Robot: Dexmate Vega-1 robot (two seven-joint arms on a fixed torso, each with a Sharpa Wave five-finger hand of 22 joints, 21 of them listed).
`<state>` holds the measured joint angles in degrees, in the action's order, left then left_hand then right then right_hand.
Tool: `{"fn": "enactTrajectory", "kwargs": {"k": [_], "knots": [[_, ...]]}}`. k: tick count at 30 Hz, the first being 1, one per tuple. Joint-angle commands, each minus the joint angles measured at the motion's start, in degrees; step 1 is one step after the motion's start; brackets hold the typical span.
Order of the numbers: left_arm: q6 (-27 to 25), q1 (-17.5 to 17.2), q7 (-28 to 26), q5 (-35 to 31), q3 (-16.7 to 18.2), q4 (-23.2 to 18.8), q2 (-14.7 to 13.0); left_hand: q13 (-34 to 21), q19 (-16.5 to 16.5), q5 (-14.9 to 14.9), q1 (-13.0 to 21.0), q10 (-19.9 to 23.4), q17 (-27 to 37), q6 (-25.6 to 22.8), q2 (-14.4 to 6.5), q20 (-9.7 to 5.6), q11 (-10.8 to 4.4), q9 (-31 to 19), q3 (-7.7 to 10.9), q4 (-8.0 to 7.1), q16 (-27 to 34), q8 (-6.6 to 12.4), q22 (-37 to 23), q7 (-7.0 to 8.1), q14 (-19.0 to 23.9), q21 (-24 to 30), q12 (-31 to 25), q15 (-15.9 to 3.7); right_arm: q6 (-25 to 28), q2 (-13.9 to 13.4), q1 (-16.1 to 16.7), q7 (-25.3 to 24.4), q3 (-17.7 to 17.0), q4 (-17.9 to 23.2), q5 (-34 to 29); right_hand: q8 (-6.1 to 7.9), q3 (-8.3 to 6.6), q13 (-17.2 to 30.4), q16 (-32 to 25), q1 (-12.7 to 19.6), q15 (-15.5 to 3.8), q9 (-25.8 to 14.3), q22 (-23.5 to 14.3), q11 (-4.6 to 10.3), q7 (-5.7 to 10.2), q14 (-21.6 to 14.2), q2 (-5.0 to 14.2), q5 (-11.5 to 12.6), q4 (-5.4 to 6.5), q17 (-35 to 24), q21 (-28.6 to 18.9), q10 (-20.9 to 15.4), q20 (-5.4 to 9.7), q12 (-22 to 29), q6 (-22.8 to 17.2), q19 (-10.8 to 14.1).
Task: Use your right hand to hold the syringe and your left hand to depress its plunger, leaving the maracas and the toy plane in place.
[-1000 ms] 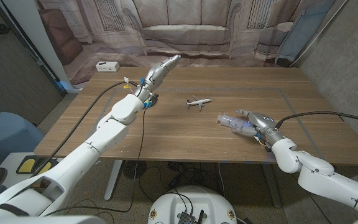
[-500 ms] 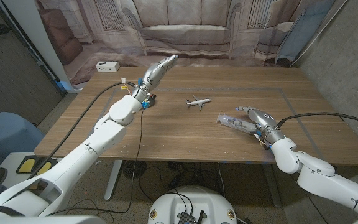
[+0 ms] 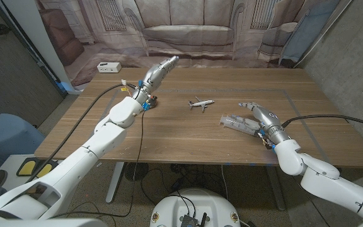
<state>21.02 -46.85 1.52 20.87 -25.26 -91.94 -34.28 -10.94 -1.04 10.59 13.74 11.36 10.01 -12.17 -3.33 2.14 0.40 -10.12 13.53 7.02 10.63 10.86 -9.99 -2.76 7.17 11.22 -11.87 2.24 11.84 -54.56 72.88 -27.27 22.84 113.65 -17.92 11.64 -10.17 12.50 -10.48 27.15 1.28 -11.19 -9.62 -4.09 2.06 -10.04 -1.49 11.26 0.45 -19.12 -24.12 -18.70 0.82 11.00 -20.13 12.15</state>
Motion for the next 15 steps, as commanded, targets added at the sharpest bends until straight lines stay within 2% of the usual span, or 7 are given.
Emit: {"fn": "enactTrajectory", "kwargs": {"k": [1, 3, 8, 11, 12, 13, 15], "knots": [[0.0, -0.3, 0.0, 0.3, 0.4, 0.0, -0.4, -0.1, -0.1, -0.1, 0.6, 0.3, 0.2, -0.3, -0.1, -0.66, 0.49, -0.1, -0.12, 0.07, 0.1, -0.14, -0.3, -0.28, -0.1, 0.2, 0.0, 0.01, -3.7, 2.3, 0.5, -2.7, -2.1, -0.1, 1.4, -0.08, 0.30, 0.0, -0.6, -0.6, -0.99, -0.1, 0.0, -0.24, -0.16, -0.9, -0.19, 0.6, -0.04, 0.4, -0.2, 0.1, 0.70, 0.2, 0.1, 1.8], [0.1, -0.2, 0.1, 0.4, 0.5, 0.1, -0.5, -0.1, -0.2, -0.1, 0.6, 0.3, 0.2, -0.3, -0.1, -0.76, 0.57, -0.1, -0.12, 0.07, 0.1, -0.14, -0.3, -0.25, -0.1, 0.2, -0.1, 0.04, -4.8, 2.8, 0.6, -3.0, -2.5, -0.2, 2.0, -0.11, 0.35, -0.1, -0.8, -0.7, -1.07, -0.1, 0.0, -0.27, -0.21, -1.2, -0.24, 0.6, -0.06, 0.6, -0.2, 0.1, 0.97, 0.2, 0.1, 2.3], [0.3, -0.2, 0.1, 0.3, 0.6, 0.1, -0.6, -0.1, -0.2, -0.1, 0.6, 0.3, 0.2, -0.3, -0.1, -0.90, 0.55, -0.1, -0.13, 0.08, 0.1, -0.15, -0.3, -0.27, -0.1, 0.2, -0.1, 0.00, -7.7, 3.8, 0.9, -3.5, -3.7, -0.6, 3.5, -1.25, 0.41, -0.4, -1.1, -1.1, -1.10, 0.0, 0.1, -0.78, -3.15, -2.4, -0.17, 0.6, -0.28, 1.7, 0.3, 0.8, 1.11, 0.1, 3.5, 4.2], [0.4, -0.1, 0.3, 0.4, 0.7, 0.2, -0.6, -0.1, -0.2, -0.1, 0.6, 0.3, 0.2, -0.3, -0.1, -0.94, 0.54, -0.1, -0.13, 0.08, 0.1, -0.15, -0.3, -0.27, -0.1, 0.2, 0.0, -0.03, -10.0, 4.3, 1.1, -3.0, -4.7, -0.8, 5.5, -1.43, 0.37, -0.6, -1.2, -1.1, -0.86, 0.1, 0.1, -0.61, -4.64, -2.8, -0.07, 0.6, -0.41, 2.1, 0.5, 1.1, 1.27, 0.1, 4.7, 5.0], [0.4, -0.1, 0.3, 0.4, 0.7, 0.2, -0.6, -0.1, -0.2, -0.1, 0.6, 0.3, 0.2, -0.3, -0.1, -0.96, 0.56, -0.1, -0.13, 0.08, 0.1, -0.15, -0.3, -0.29, -0.1, 0.2, 0.0, -0.01, -11.0, 4.6, 1.2, -2.9, -5.0, -1.0, 6.3, -1.21, 0.29, -0.7, -1.2, -1.0, -0.58, 0.1, 0.1, -0.72, -5.83, -2.9, -0.01, 0.7, -0.58, 2.4, 0.6, 1.1, 1.22, 0.1, 4.6, 5.5], [0.4, -0.1, 0.3, 0.5, 0.7, 0.3, -0.6, -0.1, -0.2, -0.1, 0.6, 0.3, 0.2, -0.3, -0.1, -1.00, 0.56, -0.1, -0.13, 0.08, 0.1, -0.16, -0.3, -0.31, -0.1, 0.2, 0.0, -0.01, -11.8, 4.8, 1.3, -2.7, -5.3, -1.2, 7.1, -0.70, 0.07, -0.9, -1.2, -0.5, 0.40, 0.2, 0.2, -1.43, -7.05, -3.2, 0.14, 0.8, -1.02, 2.9, 1.0, 1.0, 1.08, 0.1, 3.8, 6.1], [0.5, -0.1, 0.4, 0.5, 0.7, 0.4, -0.6, -0.1, -0.3, -0.1, 0.6, 0.3, 0.2, -0.2, -0.1, -1.02, 0.58, -0.1, -0.14, 0.08, 0.1, -0.19, -0.3, -0.39, -0.1, 0.2, 0.0, -0.01, -13.3, 5.4, 1.4, -2.6, -5.9, -1.6, 8.1, -0.53, -0.12, -1.0, -1.3, -0.2, 0.86, 0.2, 0.2, -2.01, -7.47, -3.5, 0.38, 0.8, -1.23, 3.2, 1.1, 0.7, 0.83, 0.2, 3.4, 6.6]]}}
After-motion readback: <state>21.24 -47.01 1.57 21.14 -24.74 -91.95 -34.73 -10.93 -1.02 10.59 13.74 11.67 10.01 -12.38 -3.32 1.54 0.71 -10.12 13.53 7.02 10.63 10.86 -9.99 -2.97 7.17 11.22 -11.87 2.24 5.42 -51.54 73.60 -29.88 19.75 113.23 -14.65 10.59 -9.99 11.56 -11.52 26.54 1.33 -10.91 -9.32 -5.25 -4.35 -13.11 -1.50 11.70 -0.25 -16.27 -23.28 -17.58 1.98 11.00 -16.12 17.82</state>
